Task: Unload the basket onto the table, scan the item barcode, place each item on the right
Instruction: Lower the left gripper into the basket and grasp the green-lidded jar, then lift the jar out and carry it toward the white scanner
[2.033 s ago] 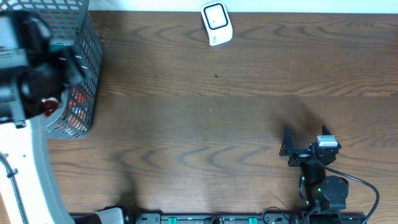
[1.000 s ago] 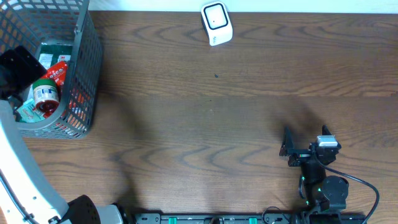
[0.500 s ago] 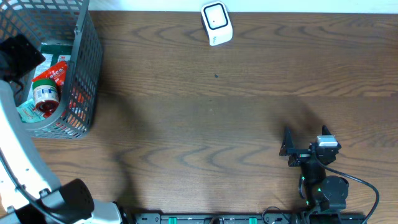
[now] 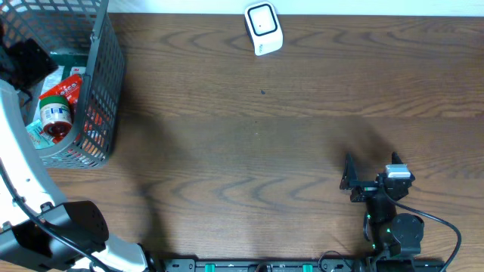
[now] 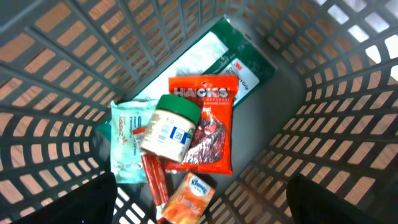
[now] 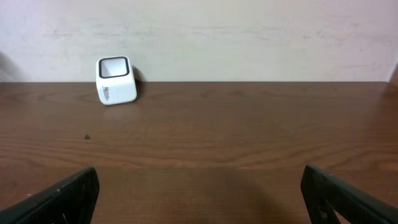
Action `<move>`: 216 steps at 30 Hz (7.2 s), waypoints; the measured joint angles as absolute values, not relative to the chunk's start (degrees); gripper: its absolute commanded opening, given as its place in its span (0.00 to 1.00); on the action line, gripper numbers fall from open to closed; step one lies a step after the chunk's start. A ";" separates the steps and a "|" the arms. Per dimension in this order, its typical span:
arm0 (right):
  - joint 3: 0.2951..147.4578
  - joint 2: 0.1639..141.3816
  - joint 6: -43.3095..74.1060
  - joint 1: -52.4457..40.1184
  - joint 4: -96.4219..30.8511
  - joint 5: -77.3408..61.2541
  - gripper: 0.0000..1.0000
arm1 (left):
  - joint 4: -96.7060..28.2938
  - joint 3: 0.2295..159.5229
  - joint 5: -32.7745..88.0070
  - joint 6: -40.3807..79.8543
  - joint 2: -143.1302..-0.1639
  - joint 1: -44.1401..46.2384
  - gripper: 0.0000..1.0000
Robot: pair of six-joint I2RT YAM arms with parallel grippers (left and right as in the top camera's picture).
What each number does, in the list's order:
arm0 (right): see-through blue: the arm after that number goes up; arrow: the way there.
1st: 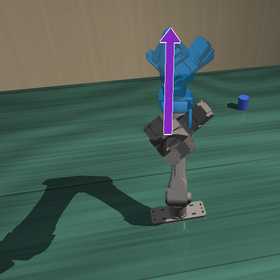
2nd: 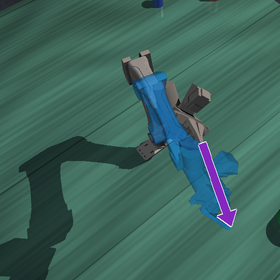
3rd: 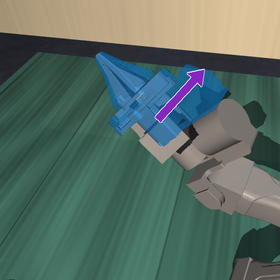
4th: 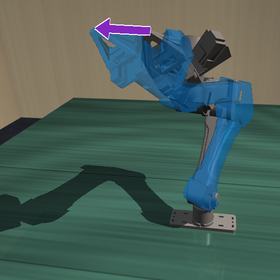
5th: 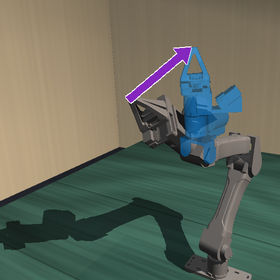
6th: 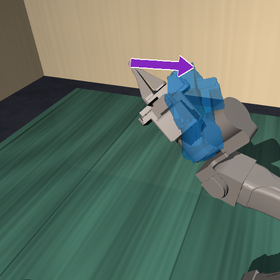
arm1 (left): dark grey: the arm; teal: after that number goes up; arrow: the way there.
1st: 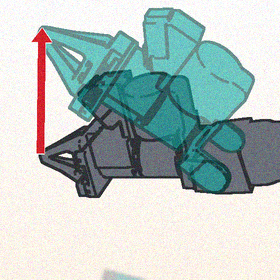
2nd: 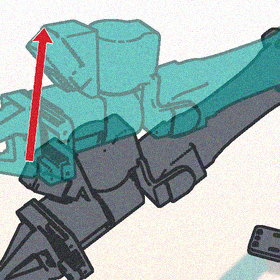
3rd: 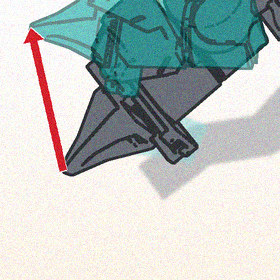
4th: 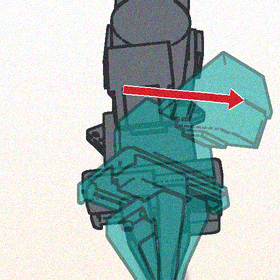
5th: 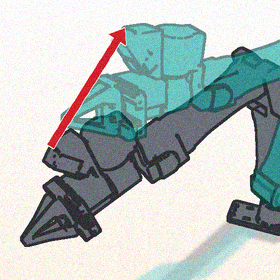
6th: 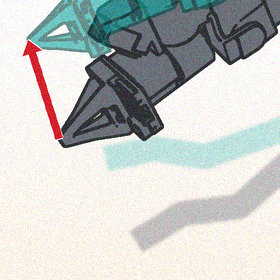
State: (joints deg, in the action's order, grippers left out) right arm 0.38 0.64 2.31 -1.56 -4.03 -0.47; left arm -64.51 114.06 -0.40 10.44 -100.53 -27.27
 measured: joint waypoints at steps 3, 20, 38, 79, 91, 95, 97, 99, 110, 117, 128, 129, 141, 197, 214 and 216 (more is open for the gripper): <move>0.38 0.64 2.33 -1.56 -4.03 -0.47 0.99 | -63.46 114.06 -0.40 10.44 -100.53 -27.27 0.88; 0.38 0.64 2.33 -1.56 -4.03 -0.47 0.99 | -59.75 114.06 -0.40 10.41 -104.47 -27.27 0.88; 0.38 0.64 2.33 -1.56 -4.03 -0.47 0.99 | -59.75 114.06 -0.40 8.91 -111.63 -27.38 0.88; 0.38 0.64 2.31 -1.56 -4.03 -0.47 0.99 | -59.53 114.06 -0.40 8.91 -115.22 -29.63 0.88; 0.38 0.64 2.33 -1.56 -4.03 -0.47 0.99 | -58.02 114.06 -0.40 8.49 -115.22 -29.63 0.88; 0.38 0.64 2.31 -1.56 -4.03 -0.47 0.99 | -56.93 114.06 -0.40 7.25 -115.22 -29.63 0.88; 0.38 0.64 2.33 -1.56 -4.03 -0.47 0.99 | -56.45 114.06 -0.38 6.94 -115.22 -29.63 0.88; 0.38 0.64 2.33 -1.56 -4.03 -0.47 0.99 | -55.88 114.06 -0.40 6.28 -115.22 -29.63 0.88; 0.38 0.64 2.33 -1.56 -4.03 -0.47 0.99 | -57.19 114.06 -0.38 3.95 -115.22 -29.63 0.88; 0.38 0.64 2.31 -1.56 -4.03 -0.47 0.99 | -60.62 113.49 -0.38 3.97 -115.22 -29.63 0.88; 0.38 0.64 2.33 -1.56 -4.03 -0.47 0.99 | -56.80 104.07 -0.38 3.99 -115.22 -30.59 0.88; 0.38 0.64 2.33 -1.56 -4.03 -0.47 0.99 | -56.60 103.50 -0.38 3.99 -115.22 -30.92 0.88; 0.38 0.64 2.31 -1.56 -4.03 -0.47 0.99 | -48.90 94.30 -0.40 3.97 -115.26 -32.80 0.88; 0.38 0.64 2.33 -1.56 -4.05 -0.47 0.99 | -63.29 92.51 7.35 13.78 -74.56 -2.00 0.55; 0.38 0.64 2.31 -1.56 -4.03 -0.47 0.99 | -67.13 92.53 7.42 18.37 -90.91 26.61 0.55; 0.38 0.64 2.31 -1.56 -4.03 -0.47 0.99 | -66.83 92.53 7.57 19.20 -93.41 28.93 0.55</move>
State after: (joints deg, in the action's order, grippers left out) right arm 0.38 0.64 2.31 -1.56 -4.03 -0.47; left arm -66.83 92.53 7.57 19.20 -93.41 28.93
